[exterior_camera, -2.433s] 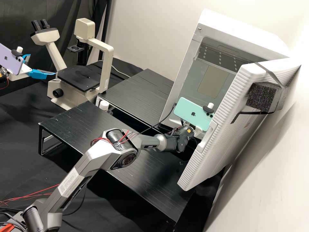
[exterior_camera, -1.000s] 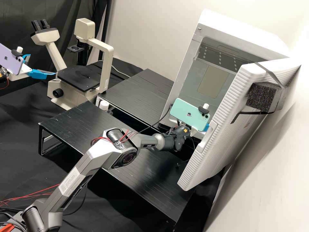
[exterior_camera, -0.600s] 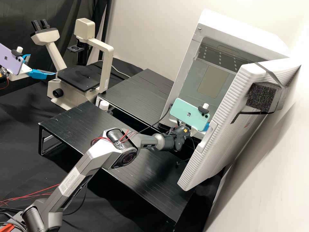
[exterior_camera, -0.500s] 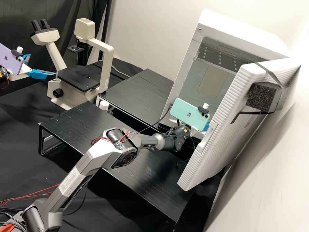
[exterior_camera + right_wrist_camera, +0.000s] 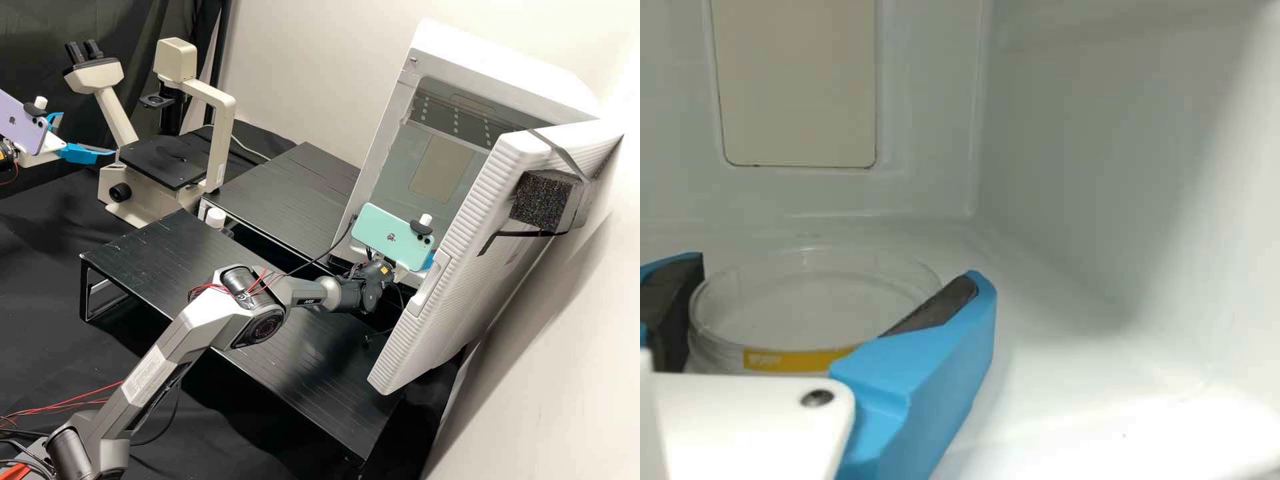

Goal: Take out the petri dish and place it under the microscope.

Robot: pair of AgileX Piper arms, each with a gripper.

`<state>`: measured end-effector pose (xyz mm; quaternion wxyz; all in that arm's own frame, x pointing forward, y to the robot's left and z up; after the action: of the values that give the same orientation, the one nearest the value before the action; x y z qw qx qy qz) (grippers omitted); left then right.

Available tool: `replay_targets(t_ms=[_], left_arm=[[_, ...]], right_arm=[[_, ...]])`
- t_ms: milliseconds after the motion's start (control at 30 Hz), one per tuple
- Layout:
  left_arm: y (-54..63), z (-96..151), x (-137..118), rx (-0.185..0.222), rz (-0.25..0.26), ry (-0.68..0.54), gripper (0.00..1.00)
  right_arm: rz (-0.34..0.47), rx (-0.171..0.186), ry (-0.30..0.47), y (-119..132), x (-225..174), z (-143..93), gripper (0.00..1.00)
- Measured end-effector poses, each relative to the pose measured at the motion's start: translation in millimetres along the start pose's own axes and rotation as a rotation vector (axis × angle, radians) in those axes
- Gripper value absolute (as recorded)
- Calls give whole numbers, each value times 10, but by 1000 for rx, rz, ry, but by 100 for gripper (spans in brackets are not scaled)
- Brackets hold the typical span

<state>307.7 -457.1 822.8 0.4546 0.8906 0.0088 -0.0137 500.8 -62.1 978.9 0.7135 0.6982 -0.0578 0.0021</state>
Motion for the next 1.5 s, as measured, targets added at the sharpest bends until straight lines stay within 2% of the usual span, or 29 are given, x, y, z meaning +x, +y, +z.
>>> replay_targets(t_ms=[533, 700, 900, 1067, 1200, 1500], left_arm=[[0, 0, 0, 0, 0, 0, 100], [0, 0, 0, 0, 0, 0, 100], [0, 0, 0, 0, 0, 0, 100], [0, 0, 0, 0, 0, 0, 100], [0, 0, 0, 0, 0, 0, 100], [0, 0, 0, 0, 0, 0, 100]], right_arm=[[-3, 2, 7, -17, -6, 6, 0], [-10, 18, 26, -51, -82, -3, 0], [1, 31, 38, 56, -345, -19, 0], [9, 44, 8, 158, -671, 12, 0], [16, 65, 15, 174, -955, 29, 0], [61, 114, 140, 124, -1666, -130, 0]])
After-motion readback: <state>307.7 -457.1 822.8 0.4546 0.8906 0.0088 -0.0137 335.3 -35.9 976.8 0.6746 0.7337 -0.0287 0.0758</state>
